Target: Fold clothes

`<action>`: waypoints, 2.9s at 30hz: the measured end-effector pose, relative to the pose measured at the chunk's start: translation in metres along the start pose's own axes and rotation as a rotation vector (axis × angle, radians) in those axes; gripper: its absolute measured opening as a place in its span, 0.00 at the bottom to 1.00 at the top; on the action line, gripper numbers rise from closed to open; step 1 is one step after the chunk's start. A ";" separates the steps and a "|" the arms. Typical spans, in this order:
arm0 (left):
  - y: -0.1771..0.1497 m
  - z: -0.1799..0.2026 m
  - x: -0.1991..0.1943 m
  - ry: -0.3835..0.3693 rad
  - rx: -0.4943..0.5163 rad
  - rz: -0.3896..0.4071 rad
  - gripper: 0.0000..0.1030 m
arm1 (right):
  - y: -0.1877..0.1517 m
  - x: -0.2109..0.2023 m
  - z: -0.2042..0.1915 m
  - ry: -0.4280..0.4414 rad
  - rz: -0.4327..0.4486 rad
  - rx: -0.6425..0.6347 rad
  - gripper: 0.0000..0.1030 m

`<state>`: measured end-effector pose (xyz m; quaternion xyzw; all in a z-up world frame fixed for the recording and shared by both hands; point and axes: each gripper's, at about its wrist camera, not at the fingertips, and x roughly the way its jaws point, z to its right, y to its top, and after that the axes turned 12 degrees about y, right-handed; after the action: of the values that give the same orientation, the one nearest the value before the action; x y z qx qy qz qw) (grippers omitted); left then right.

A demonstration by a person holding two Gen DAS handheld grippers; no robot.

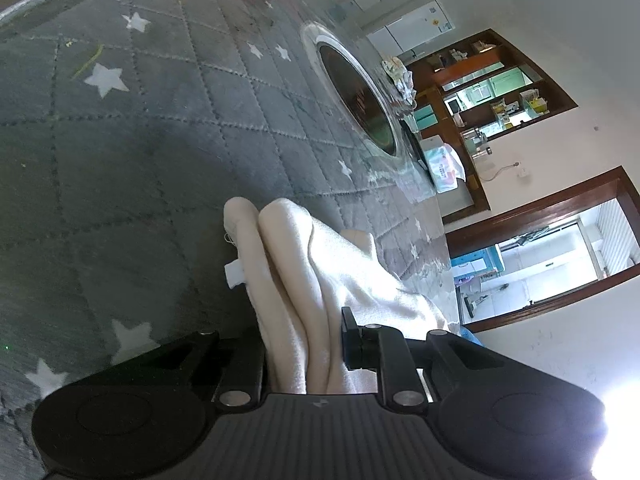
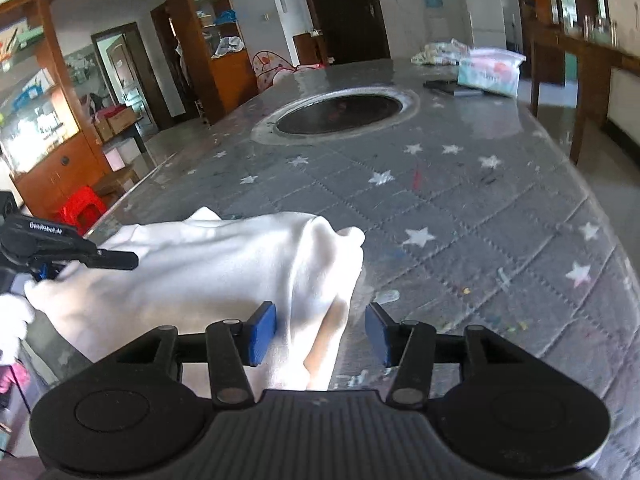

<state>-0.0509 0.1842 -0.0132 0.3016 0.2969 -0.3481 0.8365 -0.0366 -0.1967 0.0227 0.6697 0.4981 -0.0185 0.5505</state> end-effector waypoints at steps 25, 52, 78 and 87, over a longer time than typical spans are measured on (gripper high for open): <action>0.005 0.050 -0.013 0.102 0.212 0.059 0.18 | 0.020 -0.010 -0.009 0.109 0.112 0.057 0.13; 0.011 0.227 0.069 0.100 0.527 0.053 0.19 | 0.066 -0.099 0.041 -0.180 0.319 -0.036 0.13; 0.008 0.239 0.153 0.212 0.596 -0.042 0.21 | 0.054 -0.064 0.106 -0.246 0.255 0.059 0.13; 0.004 0.231 0.157 0.213 0.592 -0.071 0.22 | 0.048 -0.058 0.114 -0.260 0.229 0.075 0.13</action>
<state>0.1093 -0.0413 0.0255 0.5562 0.2791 -0.4149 0.6637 0.0265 -0.3152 0.0452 0.7341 0.3420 -0.0608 0.5834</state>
